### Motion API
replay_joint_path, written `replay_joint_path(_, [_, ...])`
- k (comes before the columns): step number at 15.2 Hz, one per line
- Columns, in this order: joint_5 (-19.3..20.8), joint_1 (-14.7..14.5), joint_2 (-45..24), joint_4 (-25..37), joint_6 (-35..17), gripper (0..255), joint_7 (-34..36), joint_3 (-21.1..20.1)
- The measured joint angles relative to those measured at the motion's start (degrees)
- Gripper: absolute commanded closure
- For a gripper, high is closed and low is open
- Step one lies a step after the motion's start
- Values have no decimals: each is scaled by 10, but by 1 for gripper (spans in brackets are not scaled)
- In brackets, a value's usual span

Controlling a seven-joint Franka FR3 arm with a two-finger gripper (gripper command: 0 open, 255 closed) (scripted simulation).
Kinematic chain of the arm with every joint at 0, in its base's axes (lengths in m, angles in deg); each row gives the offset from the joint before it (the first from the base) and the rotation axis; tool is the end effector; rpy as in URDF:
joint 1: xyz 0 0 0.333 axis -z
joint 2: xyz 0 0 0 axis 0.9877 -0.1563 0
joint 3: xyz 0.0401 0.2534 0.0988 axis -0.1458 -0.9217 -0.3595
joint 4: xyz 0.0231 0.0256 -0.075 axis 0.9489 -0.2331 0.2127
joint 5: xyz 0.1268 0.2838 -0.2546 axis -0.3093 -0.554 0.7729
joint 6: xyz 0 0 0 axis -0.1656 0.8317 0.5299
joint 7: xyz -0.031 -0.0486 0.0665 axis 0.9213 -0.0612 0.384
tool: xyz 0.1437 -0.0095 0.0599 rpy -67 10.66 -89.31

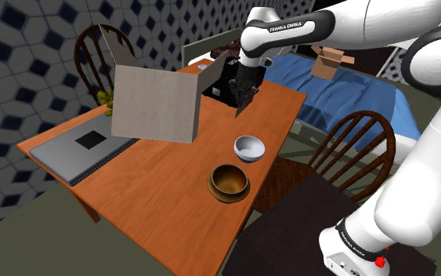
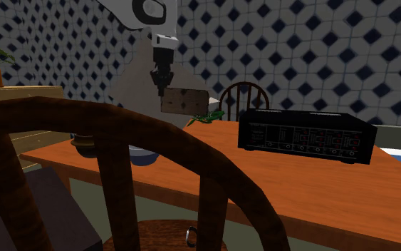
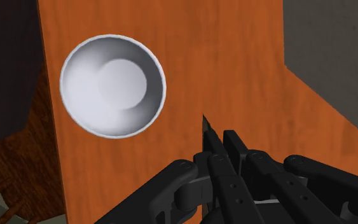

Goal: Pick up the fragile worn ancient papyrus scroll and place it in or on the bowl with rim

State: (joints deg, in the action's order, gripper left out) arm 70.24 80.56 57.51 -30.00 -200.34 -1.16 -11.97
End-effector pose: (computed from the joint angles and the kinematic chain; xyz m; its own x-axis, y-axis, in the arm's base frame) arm 0.6081 0.0036 0.3339 0.3638 -0.9262 -0.0994 -0.9307 -0.3657 0.0010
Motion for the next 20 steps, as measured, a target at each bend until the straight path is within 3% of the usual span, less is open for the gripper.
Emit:
replay_joint_path(9, [-3,-51,130,-152,-30,255,88,-42])
replay_joint_path(20, [-29,-119,230,-247,-41,255,220,-120])
